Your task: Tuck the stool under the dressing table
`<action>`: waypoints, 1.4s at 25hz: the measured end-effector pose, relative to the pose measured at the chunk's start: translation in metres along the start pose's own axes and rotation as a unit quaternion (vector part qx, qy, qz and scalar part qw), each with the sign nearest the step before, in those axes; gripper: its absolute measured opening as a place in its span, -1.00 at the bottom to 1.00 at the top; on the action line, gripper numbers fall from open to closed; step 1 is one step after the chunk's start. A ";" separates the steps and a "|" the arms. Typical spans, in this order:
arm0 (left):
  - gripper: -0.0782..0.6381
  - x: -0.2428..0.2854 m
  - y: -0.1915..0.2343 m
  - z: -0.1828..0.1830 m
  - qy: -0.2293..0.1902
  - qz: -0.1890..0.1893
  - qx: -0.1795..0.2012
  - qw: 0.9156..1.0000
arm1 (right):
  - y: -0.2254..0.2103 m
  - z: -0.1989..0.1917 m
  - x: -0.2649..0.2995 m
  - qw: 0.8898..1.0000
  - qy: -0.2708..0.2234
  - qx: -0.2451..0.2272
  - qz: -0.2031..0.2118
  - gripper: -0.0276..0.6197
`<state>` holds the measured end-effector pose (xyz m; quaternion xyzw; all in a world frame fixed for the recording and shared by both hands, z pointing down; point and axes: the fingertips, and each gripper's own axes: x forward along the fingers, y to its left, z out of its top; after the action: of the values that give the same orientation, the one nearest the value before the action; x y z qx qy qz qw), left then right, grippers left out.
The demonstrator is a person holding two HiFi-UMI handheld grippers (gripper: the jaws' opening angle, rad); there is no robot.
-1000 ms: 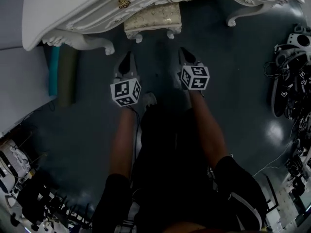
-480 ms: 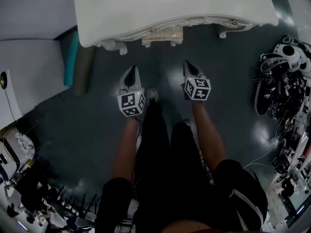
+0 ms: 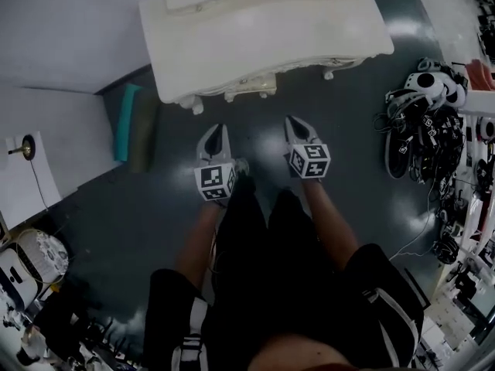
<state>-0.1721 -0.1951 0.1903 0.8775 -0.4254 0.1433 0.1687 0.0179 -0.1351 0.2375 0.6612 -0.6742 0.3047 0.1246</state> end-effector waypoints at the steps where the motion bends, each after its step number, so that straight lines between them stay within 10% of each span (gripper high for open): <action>1: -0.76 -0.002 -0.006 0.012 -0.003 -0.005 0.007 1.000 | 0.004 0.009 -0.009 1.000 -0.005 0.004 0.002 -0.92; 19: -0.76 -0.037 -0.077 0.130 -0.076 0.008 0.017 0.997 | 0.013 0.113 -0.100 0.996 -0.078 0.015 0.040 -0.92; 35: -0.76 -0.040 -0.102 0.123 -0.064 -0.018 0.023 0.998 | 0.023 0.117 -0.114 0.994 -0.085 -0.004 0.067 -0.92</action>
<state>-0.1017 -0.1588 0.0460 0.8959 -0.4163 0.0935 0.1237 0.0336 -0.1108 0.0746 0.6377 -0.7261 0.2525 0.0494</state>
